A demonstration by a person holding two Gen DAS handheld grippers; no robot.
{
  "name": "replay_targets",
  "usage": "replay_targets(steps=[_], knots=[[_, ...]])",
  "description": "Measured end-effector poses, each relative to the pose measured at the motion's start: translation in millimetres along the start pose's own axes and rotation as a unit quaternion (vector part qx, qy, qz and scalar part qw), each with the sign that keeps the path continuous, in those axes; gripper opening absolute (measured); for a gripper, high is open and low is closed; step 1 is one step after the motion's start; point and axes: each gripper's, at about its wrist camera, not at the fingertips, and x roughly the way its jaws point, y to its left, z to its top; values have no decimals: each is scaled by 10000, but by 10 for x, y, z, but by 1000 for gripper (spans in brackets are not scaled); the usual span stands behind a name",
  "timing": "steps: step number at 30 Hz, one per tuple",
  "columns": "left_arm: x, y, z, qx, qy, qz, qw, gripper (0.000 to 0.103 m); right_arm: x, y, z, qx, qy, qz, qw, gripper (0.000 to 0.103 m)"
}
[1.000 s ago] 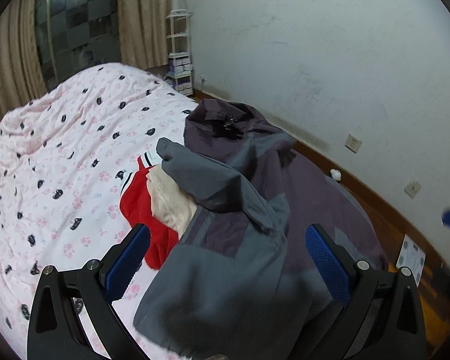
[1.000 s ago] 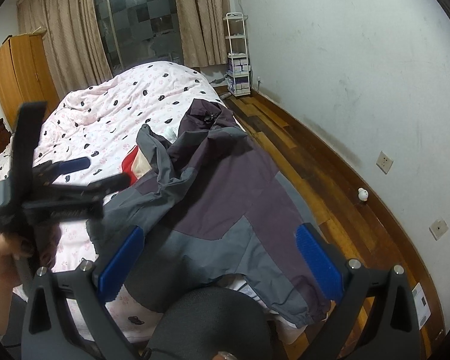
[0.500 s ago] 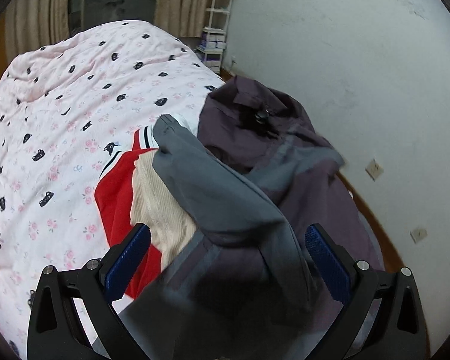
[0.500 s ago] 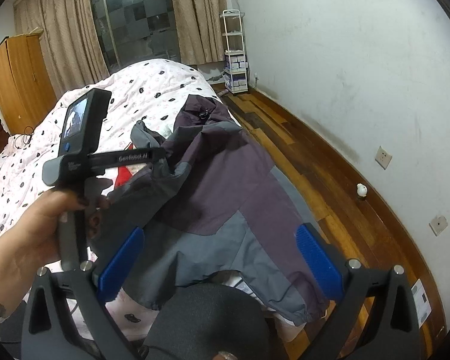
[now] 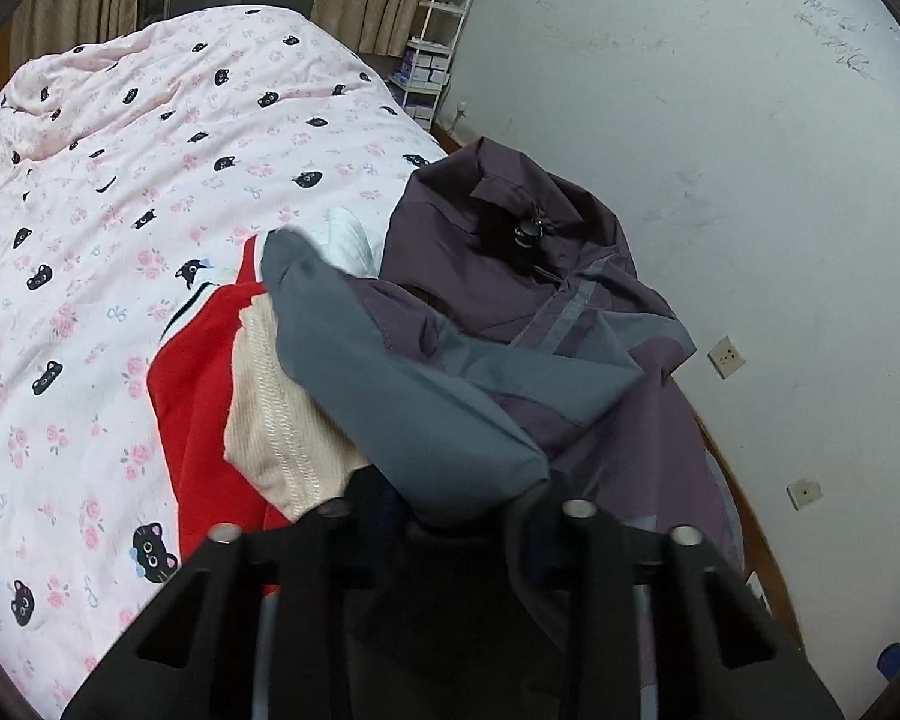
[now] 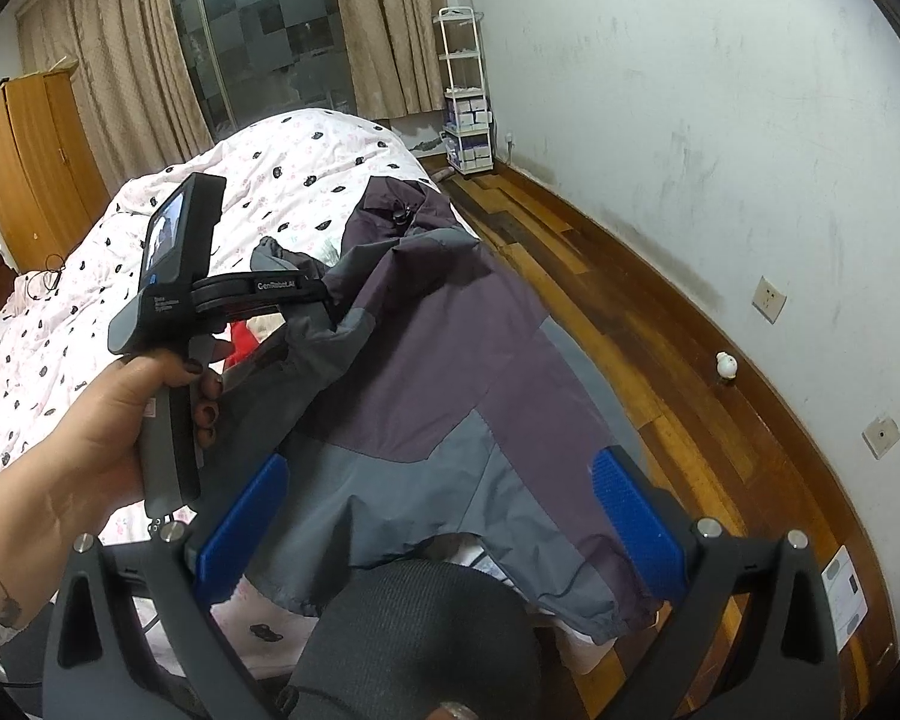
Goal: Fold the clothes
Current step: 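Lower the left gripper onto the jacket sleeve and close on it, then lift the jacket sleeve with the left gripper and drag it across the bed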
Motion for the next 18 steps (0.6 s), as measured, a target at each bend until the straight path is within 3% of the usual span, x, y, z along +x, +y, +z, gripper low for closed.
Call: replay_targets(steps=[5, 9, 18], knots=[[-126, 178, 17, -242, -235, -199, 9992, 12, 22, 20, -6, -7, 21, 16, 10000, 103], [-311, 357, 34, -486, -520, -301, 9970, 11, 47, 42, -16, 7, 55, 38, 10000, 103], [-692, 734, 82, -656, -1017, 49, 9926, 11, 91, 195, -24, -99, 99, 81, 9999, 103]])
